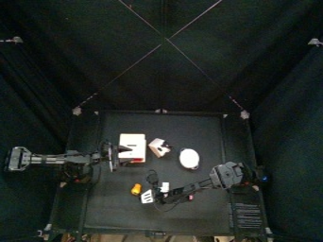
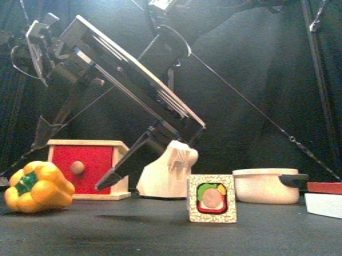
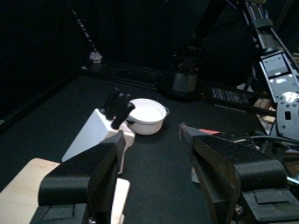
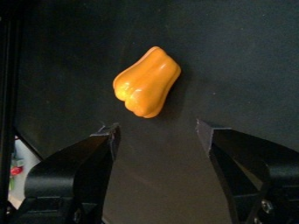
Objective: Grab cleaver
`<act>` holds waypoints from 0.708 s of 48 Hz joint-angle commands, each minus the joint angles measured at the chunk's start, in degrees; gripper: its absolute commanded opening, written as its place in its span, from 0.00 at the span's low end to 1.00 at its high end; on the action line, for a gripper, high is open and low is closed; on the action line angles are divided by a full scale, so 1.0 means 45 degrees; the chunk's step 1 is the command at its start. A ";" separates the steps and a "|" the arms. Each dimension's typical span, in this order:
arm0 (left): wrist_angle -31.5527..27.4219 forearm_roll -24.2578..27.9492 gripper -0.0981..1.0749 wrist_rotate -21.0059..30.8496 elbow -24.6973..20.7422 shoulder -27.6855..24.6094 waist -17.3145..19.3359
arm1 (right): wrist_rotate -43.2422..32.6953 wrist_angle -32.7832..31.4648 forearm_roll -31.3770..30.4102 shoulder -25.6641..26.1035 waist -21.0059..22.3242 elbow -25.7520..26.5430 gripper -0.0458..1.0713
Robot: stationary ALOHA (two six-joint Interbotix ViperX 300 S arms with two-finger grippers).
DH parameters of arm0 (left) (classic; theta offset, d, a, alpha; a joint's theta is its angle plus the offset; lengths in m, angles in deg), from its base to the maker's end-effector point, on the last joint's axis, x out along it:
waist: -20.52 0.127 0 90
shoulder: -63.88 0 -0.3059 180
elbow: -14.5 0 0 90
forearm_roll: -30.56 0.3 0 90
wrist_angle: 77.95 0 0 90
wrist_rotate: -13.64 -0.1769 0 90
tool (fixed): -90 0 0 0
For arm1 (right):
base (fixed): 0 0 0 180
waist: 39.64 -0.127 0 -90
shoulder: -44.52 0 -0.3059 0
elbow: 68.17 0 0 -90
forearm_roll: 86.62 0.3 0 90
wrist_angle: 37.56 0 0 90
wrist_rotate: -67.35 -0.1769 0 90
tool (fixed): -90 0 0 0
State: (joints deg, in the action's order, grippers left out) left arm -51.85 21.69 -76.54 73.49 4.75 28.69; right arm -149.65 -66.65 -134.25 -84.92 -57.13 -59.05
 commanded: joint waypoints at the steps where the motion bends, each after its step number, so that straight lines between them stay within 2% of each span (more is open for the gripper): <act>1: 0.0137 0.0020 0.84 -0.0020 -0.0156 -0.0020 0.0039 | 0.0020 0.0020 -0.0273 0.0742 0.0039 -0.0020 0.93; 34: 0.0137 0.0020 0.84 -0.0020 -0.0117 -0.0020 0.0039 | 0.0039 -0.0332 -0.3613 0.4473 0.0117 -0.3398 0.93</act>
State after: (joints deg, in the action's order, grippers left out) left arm -51.85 21.69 -76.45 73.67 4.75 28.69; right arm -149.57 -67.71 -148.76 -69.10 -57.04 -73.55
